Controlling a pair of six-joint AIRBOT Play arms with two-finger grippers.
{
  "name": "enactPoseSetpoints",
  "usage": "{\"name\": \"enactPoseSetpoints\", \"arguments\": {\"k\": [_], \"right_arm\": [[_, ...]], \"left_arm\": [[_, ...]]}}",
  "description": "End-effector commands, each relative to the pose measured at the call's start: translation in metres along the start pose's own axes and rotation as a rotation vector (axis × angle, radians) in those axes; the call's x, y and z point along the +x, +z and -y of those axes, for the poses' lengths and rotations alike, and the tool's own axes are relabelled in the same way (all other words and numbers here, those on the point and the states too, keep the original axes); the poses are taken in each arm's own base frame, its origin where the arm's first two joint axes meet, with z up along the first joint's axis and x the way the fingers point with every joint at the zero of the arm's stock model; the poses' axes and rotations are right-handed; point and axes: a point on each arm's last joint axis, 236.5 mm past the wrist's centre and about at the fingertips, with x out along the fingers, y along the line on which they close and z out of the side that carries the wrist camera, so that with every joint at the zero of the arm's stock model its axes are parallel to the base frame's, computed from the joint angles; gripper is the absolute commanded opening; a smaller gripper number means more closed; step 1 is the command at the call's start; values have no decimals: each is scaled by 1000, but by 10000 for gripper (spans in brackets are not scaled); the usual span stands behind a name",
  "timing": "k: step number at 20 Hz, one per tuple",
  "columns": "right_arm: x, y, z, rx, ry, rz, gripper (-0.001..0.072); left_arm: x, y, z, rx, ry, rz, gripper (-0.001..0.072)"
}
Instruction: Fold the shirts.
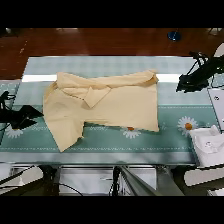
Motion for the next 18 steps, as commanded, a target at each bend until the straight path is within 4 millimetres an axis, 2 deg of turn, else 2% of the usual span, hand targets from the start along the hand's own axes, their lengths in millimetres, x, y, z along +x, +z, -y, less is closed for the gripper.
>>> {"name": "enactPoseSetpoints", "arguments": {"k": [1, 5, 11, 12, 13, 14, 15, 18], "right_arm": [[-1, 6, -9, -15, 39, 30, 467], [-1, 7, -9, -17, 40, 35, 455], [-1, 3, -10, -13, 45, 15, 455], [-1, 1, -10, -12, 46, 10, 455], [-1, 1, -10, -13, 46, 7, 455], [-1, 0, -11, -12, 47, 4, 455], [-2, -3, -11, -10, 48, -6, 455], [-11, -14, -9, -8, 43, -30, 455]], "left_arm": [[12, 4, -3, -11, -23, -5, 687], [23, 19, -5, -4, -7, 35, 687], [72, 4, 11, 70, -11, -88, 672], [72, 5, 7, 69, 19, -88, 571], [72, 6, 6, 69, 19, -86, 338], [70, 8, 5, 63, 17, -81, 56], [69, 9, 5, 58, 14, -78, 35], [64, 6, 5, 53, 1, -94, 35]]}}
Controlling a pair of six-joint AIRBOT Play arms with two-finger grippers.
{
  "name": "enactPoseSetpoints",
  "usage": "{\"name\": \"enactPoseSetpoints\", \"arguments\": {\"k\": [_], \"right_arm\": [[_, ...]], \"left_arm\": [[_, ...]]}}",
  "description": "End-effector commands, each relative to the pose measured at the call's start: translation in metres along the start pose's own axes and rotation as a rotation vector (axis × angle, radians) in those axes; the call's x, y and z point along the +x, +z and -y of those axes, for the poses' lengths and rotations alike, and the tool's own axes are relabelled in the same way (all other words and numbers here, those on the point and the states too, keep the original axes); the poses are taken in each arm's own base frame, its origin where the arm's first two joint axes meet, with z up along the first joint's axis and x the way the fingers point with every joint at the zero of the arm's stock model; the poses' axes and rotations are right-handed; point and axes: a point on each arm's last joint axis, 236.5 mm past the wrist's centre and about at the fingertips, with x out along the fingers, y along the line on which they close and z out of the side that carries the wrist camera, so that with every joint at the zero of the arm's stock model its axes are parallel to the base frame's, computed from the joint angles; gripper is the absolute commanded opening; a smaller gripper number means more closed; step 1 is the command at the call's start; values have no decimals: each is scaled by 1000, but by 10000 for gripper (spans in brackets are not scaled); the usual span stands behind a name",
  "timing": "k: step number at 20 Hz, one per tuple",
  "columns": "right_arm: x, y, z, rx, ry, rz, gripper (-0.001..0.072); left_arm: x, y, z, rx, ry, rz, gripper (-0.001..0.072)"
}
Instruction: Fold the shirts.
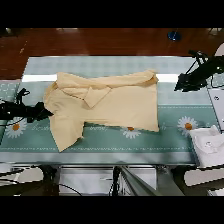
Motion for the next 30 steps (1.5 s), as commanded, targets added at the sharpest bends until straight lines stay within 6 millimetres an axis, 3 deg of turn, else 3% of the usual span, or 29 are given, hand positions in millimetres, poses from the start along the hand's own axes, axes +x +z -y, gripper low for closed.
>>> {"name": "enactPoseSetpoints", "arguments": {"k": [1, 3, 6, 8, 9, 12, 15, 18, 24, 30], "right_arm": [[-13, -15, 5, 24, -6, -28, 455], [-23, -28, 14, 79, 15, -14, 456], [-13, -78, 20, 188, 121, -32, 463], [7, -111, 1, 242, 261, -7, 497], [18, -124, -10, 259, 315, 9, 552], [60, -153, -25, 330, 345, 41, 552], [90, -173, -40, 400, 408, 19, 552], [99, -180, -52, 435, 461, 14, 551], [94, -163, -61, 483, 525, 75, 549], [106, -178, -70, 487, 527, 29, 547]], "left_arm": [[-4, -2, -5, 12, 8, -16, 35], [-8, -5, -3, 18, -5, -29, 34], [-12, -6, 2, 49, -19, -45, 35], [-16, -4, 5, 58, -22, -46, 35], [-17, -2, 6, 62, -23, -43, 35], [-21, 2, 9, 67, -31, -37, 35], [-22, 4, 16, 60, -55, -28, 35], [-22, 2, 17, 62, -59, -36, 35], [-23, 0, 18, 64, -64, -43, 35], [-23, 0, 18, 64, -63, -42, 35]]}}
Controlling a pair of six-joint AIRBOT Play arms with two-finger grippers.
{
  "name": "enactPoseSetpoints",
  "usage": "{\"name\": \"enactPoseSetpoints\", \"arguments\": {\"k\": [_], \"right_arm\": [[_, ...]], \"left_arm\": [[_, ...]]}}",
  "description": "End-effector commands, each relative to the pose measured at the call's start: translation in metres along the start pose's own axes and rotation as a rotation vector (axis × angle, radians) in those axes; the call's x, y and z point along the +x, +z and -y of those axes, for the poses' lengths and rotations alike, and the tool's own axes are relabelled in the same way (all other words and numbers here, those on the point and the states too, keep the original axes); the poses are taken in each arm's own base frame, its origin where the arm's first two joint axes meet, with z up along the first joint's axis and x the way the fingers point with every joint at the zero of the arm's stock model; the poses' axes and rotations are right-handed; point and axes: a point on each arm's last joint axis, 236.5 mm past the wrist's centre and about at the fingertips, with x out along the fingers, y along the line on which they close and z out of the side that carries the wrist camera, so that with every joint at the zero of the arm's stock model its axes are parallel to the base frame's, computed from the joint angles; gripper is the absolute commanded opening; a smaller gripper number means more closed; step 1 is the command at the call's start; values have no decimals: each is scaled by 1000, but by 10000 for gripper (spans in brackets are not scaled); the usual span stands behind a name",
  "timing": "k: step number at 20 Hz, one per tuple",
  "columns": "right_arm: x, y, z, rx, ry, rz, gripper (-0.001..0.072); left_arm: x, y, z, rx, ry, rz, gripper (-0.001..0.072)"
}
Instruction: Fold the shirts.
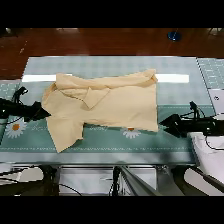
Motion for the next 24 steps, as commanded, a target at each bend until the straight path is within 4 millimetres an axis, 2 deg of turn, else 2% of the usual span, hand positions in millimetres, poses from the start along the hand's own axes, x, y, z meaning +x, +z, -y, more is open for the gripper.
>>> {"name": "enactPoseSetpoints", "arguments": {"k": [1, 2, 4, 5, 7, 8, 9, 11, 12, 14, 15, 16, 17, 18, 19, 20, 21, 22, 24], "right_arm": [[15, -13, 2, 5, -16, -26, 547], [24, -15, 1, -4, -34, -24, 538], [37, -8, -2, -14, -78, 24, 522], [41, -2, -4, -8, -94, 57, 460], [46, 8, -6, -6, -116, 111, 240], [47, 12, -6, -4, -120, 130, 90], [46, 15, -7, 7, -115, 143, 11], [43, 16, -16, -9, -88, 155, 10], [38, 15, -28, -46, -59, 158, 10], [13, 14, -69, -162, 16, 193, 10], [-9, 16, -98, -249, 58, 239, 10], [-35, 18, -129, -332, 99, 299, 10], [-69, 20, -167, -427, 146, 382, 10], [-107, 19, -205, -520, 188, 480, 10], [-153, 14, -246, -624, 232, 598, 10], [-200, 6, -284, -718, 265, 722, 10], [-251, -8, -320, -807, 290, 855, 10], [-297, -23, -347, -877, 292, 970, 10], [-383, -55, -379, -980, 223, 1202, 10]], "left_arm": [[0, 0, 0, 1, 0, 1, 35], [0, 0, 0, 1, 0, 1, 35], [0, 0, 0, 0, 0, 1, 35], [0, 0, 0, 0, -1, 1, 35], [0, 1, 0, 1, 0, 2, 35], [0, 1, 0, 5, 1, 4, 35], [0, 1, 0, 13, 1, 3, 35], [-1, 0, 4, 24, -11, 2, 34], [-5, 3, 13, 53, -38, 15, 33], [-33, 24, 48, 140, -104, 124, 30], [-58, 39, 75, 198, -145, 216, 30], [-95, 55, 111, 262, -194, 336, 29], [-134, 64, 148, 327, -246, 458, 29], [-180, 66, 191, 403, -301, 594, 29], [-226, 59, 232, 487, -338, 730, 30], [-266, 44, 267, 573, -347, 845, 30], [-307, 21, 303, 674, -345, 960, 30], [-343, -6, 335, 769, -330, 1068, 30], [-411, -75, 395, 955, -278, 1309, 30]]}}
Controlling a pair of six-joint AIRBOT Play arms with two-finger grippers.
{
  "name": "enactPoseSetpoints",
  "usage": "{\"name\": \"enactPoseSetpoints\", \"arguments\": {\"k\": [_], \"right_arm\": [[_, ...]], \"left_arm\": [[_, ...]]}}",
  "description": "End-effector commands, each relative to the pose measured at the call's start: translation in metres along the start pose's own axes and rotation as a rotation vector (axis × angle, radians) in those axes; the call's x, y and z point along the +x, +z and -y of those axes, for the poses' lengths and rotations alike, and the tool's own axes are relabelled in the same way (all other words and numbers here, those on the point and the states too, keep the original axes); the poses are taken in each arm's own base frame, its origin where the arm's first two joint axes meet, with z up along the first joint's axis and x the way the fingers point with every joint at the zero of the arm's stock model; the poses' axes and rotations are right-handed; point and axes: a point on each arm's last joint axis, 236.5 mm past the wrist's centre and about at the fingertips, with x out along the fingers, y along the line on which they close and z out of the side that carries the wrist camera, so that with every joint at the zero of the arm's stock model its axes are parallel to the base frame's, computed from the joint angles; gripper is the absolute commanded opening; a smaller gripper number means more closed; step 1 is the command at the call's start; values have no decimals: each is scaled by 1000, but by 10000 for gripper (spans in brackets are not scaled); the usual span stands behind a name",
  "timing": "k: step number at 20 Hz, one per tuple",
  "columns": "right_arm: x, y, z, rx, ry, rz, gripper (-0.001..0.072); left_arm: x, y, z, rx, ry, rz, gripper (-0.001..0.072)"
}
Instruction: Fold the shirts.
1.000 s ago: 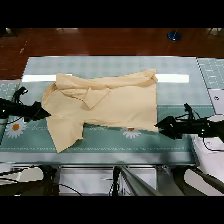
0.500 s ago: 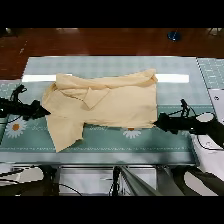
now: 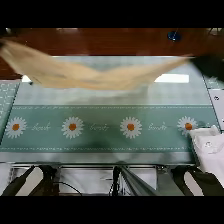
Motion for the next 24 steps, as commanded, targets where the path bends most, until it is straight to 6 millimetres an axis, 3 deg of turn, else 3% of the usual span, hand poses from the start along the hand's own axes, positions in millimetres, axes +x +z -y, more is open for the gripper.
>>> {"name": "enactPoseSetpoints", "arguments": {"k": [1, 3, 4, 6, 10, 13, 15, 17, 19, 22, 24], "right_arm": [[-111, 125, -79, -299, -97, 347, 10], [-156, 151, -101, -378, -161, 423, 10], [-171, 155, -105, -394, -196, 427, 10], [-194, 147, -101, -406, -284, 381, 9], [-210, 97, -56, -375, -475, 144, 10], [-224, 73, -22, -382, -615, 3, 10], [-221, 66, -11, -360, -638, -47, 10], [-197, 60, 2, -337, -624, -131, 10], [-160, 47, 34, -302, -632, -267, 10], [-84, 17, 92, -218, -615, -512, 9], [-27, -3, 119, -160, -540, -627, 10]], "left_arm": [[-98, 108, 162, 380, -20, 407, 30], [-144, 121, 225, 544, 26, 513, 30], [-160, 119, 241, 552, 69, 528, 31], [-181, 101, 253, 534, 177, 487, 31], [-195, 36, 248, 495, 314, 270, 31], [-200, -2, 214, 444, 433, 88, 31], [-195, -19, 191, 389, 463, -19, 31], [-180, -23, 165, 324, 454, -77, 31], [-160, -25, 130, 236, 444, -135, 31], [-115, -27, 73, 81, 387, -211, 31], [-79, -31, 44, -38, 288, -266, 31]]}}
